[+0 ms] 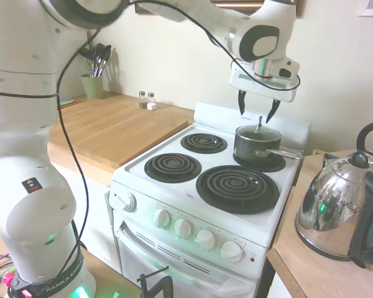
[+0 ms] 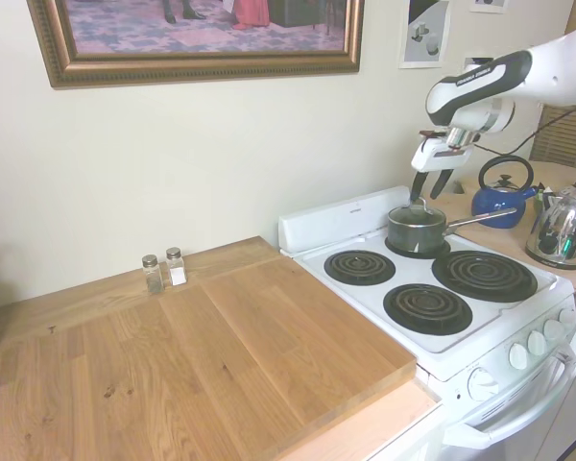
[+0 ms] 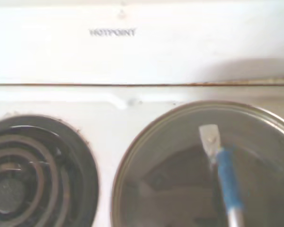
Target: Uncover the lid of the pot
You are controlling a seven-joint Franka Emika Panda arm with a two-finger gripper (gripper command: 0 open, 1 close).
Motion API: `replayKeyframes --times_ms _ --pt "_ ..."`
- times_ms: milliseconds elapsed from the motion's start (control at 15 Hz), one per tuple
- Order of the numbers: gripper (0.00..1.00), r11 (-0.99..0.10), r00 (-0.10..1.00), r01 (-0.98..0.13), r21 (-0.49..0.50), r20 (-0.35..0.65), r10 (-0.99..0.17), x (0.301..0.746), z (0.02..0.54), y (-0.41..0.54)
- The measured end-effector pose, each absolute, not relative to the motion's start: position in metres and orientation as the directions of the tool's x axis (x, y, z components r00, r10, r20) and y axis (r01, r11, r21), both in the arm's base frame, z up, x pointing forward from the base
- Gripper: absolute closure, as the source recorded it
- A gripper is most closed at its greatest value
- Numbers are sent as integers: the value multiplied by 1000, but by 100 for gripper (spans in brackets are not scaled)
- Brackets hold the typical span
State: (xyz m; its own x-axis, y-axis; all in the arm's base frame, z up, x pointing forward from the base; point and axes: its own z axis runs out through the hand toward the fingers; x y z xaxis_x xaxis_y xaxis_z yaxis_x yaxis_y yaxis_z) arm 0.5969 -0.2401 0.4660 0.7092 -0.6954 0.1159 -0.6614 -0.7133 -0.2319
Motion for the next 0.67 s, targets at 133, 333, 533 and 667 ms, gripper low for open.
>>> replayKeyframes --times_ms 133,333,533,667 --pt "100 -722 717 -656 -218 117 -687 614 458 -243" --pt "100 -732 729 -652 -199 102 -677 630 452 -248" --pt "100 -733 730 -657 -175 95 -677 632 446 -253" --pt "100 -734 730 -659 -162 97 -677 632 444 -255"
